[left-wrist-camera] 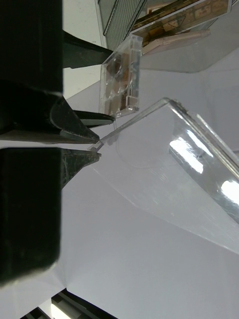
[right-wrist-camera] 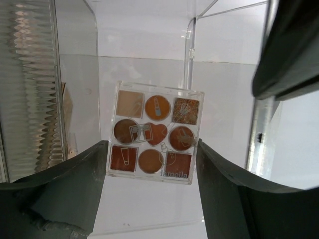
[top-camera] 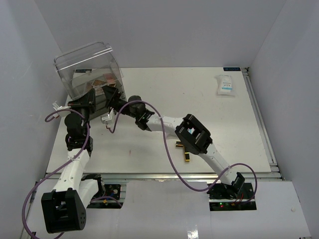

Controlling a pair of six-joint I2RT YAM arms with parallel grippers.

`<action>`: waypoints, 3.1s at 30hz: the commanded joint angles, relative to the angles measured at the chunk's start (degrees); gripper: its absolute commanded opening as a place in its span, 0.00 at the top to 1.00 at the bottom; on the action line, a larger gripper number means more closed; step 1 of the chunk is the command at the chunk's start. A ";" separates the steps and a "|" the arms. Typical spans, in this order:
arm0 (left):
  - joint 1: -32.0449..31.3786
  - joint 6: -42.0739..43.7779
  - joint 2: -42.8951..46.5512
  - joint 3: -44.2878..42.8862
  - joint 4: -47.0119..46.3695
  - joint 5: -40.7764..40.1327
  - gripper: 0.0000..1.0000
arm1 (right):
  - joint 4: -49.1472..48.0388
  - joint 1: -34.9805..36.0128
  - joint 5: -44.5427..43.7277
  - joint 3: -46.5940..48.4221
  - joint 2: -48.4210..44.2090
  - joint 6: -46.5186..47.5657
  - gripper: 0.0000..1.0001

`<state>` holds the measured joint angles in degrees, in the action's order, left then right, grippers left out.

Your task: Organize the makeup

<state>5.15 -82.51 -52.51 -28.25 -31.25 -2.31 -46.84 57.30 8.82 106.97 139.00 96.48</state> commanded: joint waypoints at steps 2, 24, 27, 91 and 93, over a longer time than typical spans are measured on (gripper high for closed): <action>0.39 0.75 1.01 -3.37 -4.75 0.99 1.00 | -2.10 -1.86 3.05 6.45 2.92 5.69 0.92; 0.39 0.42 1.18 -2.78 -5.48 1.87 1.00 | 17.40 -3.56 4.34 19.06 9.46 25.11 0.70; 0.39 0.39 1.24 -2.71 -5.48 1.93 1.00 | 19.94 -3.60 4.52 20.26 9.66 28.00 0.68; 0.65 -0.95 8.95 15.68 7.76 7.68 0.40 | 52.72 -5.06 0.26 -35.13 -43.10 -14.18 0.10; 0.65 0.48 7.20 17.00 4.21 9.92 0.41 | 58.16 -6.67 2.56 -30.65 -43.11 -22.28 0.10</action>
<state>5.67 -83.10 -43.38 -14.61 -22.88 3.26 -5.83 52.70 10.24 68.62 98.62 91.07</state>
